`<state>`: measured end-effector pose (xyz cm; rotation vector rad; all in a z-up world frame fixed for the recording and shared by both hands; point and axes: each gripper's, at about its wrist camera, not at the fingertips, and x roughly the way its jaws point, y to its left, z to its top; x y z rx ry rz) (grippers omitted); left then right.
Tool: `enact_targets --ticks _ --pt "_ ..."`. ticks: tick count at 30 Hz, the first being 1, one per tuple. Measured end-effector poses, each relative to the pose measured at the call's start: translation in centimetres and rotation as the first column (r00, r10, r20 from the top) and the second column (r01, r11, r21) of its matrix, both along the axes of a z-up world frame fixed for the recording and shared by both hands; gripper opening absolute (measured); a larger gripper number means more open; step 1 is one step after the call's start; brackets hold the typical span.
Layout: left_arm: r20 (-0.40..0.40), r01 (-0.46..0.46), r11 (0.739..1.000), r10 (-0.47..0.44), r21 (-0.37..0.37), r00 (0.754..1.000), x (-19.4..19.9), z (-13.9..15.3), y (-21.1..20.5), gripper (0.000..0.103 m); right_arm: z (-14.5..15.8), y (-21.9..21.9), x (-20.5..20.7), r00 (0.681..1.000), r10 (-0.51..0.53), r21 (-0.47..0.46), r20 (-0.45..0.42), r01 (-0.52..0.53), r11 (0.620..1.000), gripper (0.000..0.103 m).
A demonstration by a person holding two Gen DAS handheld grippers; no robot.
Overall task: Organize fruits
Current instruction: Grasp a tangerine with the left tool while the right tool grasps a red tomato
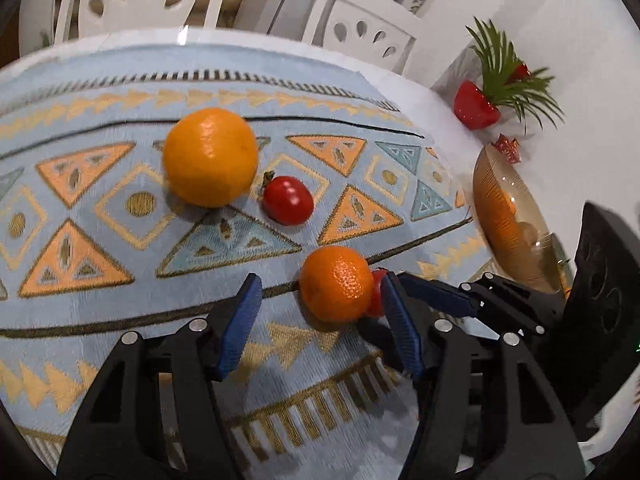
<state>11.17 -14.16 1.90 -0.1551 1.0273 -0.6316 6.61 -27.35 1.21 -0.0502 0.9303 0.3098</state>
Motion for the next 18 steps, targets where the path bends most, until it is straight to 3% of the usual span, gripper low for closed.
enact_targets --ticks 7,10,12,18 --pt "0.026 0.001 0.999 0.0 -0.037 1.0 0.5 -0.3 -0.2 0.061 -0.8 0.5 0.7 1.0 -0.002 -0.02 -0.002 0.001 1.0 0.044" --pt "0.033 0.005 1.0 -0.005 -0.017 0.999 0.6 -0.4 -0.7 0.059 -0.8 0.7 0.7 1.0 0.001 -0.033 0.007 -0.001 0.999 0.044" --pt "0.038 0.011 1.0 -0.011 -0.02 0.999 0.5 -0.5 -0.8 0.05 -0.9 0.6 0.8 1.0 -0.002 -0.031 0.008 0.003 1.0 0.043" --pt "-0.003 -0.014 0.996 0.014 -0.084 1.0 1.0 -1.0 0.4 0.037 -0.9 0.5 0.7 1.0 -0.025 -0.037 0.015 0.026 0.999 0.036"
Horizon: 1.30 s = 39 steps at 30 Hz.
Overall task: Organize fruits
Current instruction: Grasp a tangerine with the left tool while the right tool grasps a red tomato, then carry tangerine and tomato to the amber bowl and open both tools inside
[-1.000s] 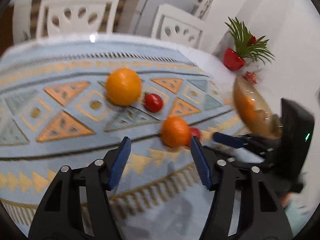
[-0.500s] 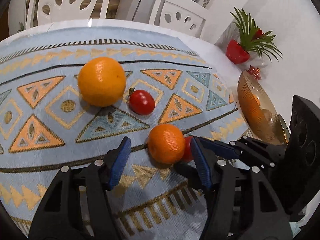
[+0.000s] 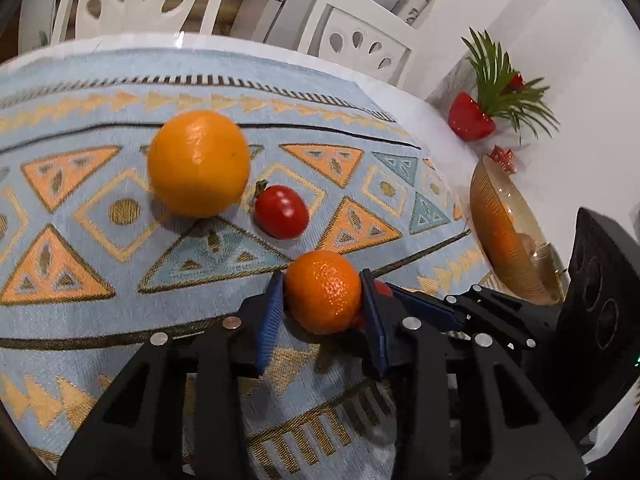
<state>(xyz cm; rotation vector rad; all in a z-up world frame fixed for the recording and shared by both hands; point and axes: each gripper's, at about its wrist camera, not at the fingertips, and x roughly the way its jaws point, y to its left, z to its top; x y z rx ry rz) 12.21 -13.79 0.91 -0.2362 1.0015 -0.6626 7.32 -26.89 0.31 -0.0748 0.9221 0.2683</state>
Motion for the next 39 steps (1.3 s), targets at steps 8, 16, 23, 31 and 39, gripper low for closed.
enact_targets --ticks 8,16,23,31,39 --pt "0.038 -0.019 0.999 0.02 -0.041 0.999 -0.5 0.5 0.7 0.037 0.3 -0.6 -0.3 0.999 -0.035 0.01 0.021 0.035 0.999 0.032" --pt "0.089 0.001 0.998 0.005 -0.063 0.996 -1.9 1.7 0.9 0.037 1.3 -3.1 -2.6 0.995 -0.098 0.048 0.015 0.097 0.994 0.032" --pt "0.163 0.05 0.998 -0.044 -0.037 0.986 -4.5 5.6 -1.5 0.037 5.1 -8.2 -7.4 0.981 -0.182 0.051 0.073 0.178 0.983 0.032" --pt "0.254 0.213 0.976 -0.197 -0.036 0.947 -7.5 11.7 -10.3 0.037 12.6 -19.4 -12.0 0.889 -0.435 0.111 0.142 0.422 0.9 0.032" --pt "0.215 0.345 0.938 -0.329 -0.042 0.92 -9.3 10.7 -20.7 0.037 12.9 -28.0 -14.0 0.782 -0.619 0.117 0.074 0.609 0.784 0.032"
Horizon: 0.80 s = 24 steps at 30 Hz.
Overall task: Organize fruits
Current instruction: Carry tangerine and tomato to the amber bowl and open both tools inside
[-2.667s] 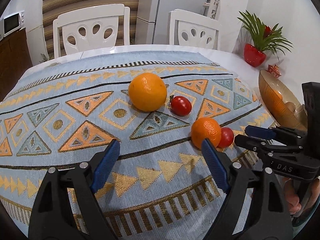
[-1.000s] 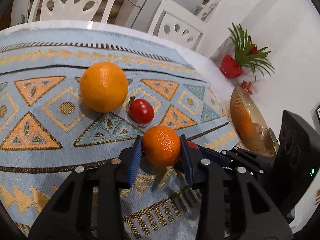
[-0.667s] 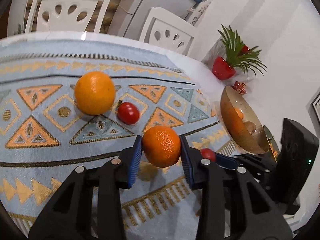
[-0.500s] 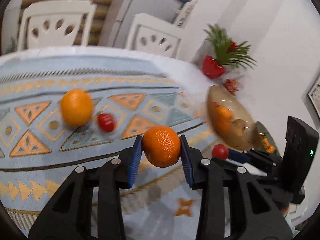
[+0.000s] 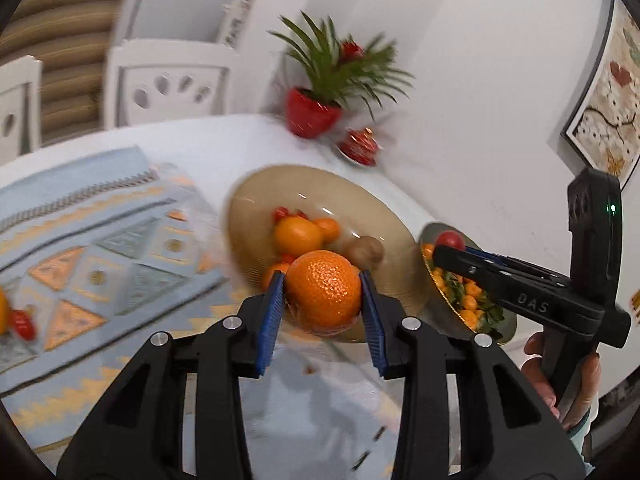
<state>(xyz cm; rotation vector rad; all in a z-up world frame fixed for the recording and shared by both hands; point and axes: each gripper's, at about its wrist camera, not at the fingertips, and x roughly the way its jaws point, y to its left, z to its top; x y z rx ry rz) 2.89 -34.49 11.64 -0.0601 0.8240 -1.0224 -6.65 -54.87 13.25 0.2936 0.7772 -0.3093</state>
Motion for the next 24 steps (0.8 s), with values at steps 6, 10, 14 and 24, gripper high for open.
enact_targets --ticks 6,10,14,24 --pt "-0.019 0.058 0.998 -0.057 0.039 0.998 -1.5 -2.3 -3.6 0.037 -2.3 -1.4 0.0 0.997 -0.028 0.011 -0.07 0.029 1.0 0.032" --pt "-0.038 0.065 0.997 -0.063 0.051 0.997 -1.5 -3.3 -4.8 0.037 -3.2 -1.8 0.6 0.994 -0.038 0.016 -0.1 0.04 0.999 0.032" --pt "-0.051 0.066 0.996 -0.062 0.062 0.997 -1.2 -3.8 -5.8 0.037 -3.8 -2.3 0.9 0.993 -0.05 0.034 -0.107 0.054 0.998 0.032" --pt "-0.011 0.033 0.999 -0.033 0.028 0.999 -1.2 -1.8 -3.5 0.075 -3.3 -3.1 -0.1 0.995 -0.079 0.09 -0.063 0.085 0.992 0.042"
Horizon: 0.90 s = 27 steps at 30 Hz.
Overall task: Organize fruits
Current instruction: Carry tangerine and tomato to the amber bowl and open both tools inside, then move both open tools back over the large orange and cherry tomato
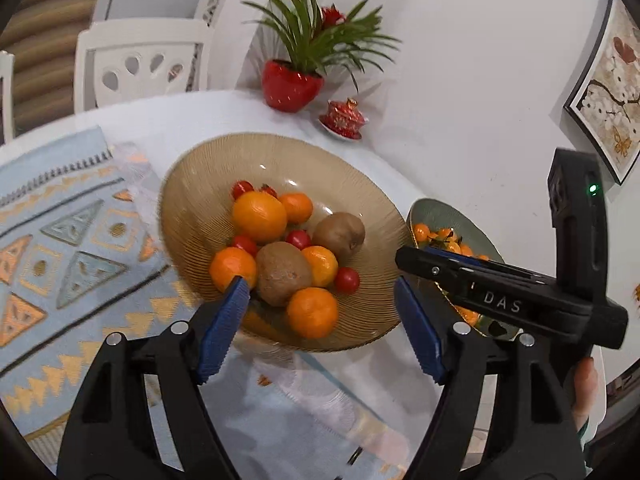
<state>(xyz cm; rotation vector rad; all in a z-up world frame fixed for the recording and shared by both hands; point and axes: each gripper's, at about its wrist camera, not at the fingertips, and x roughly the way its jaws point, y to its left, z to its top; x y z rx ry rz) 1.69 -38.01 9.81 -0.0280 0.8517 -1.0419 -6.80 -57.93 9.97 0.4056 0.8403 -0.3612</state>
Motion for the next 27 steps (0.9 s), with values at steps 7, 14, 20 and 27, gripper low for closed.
enact_targets --ticks 7,14,20,27 --pt "0.007 -0.067 0.998 0.067 -0.02 0.998 0.1 1.4 4.9 0.075 1.8 2.8 0.2 0.998 0.056 0.0 0.028 -0.056 0.998 0.042" --pt "0.034 -0.186 0.982 0.187 -0.033 0.982 -0.2 2.9 13.5 0.075 5.8 8.7 1.0 0.977 0.187 -0.053 0.102 -0.183 0.982 0.043" --pt "0.099 -0.289 0.956 0.292 -0.047 0.951 -0.4 5.3 21.8 0.075 7.7 15.1 2.9 0.935 0.331 -0.104 0.13 -0.319 0.942 0.043" --pt "0.162 -0.467 0.884 0.459 0.013 0.873 0.7 5.4 29.6 0.076 4.7 22.7 6.4 0.884 0.464 -0.102 0.061 -0.457 0.884 0.043"
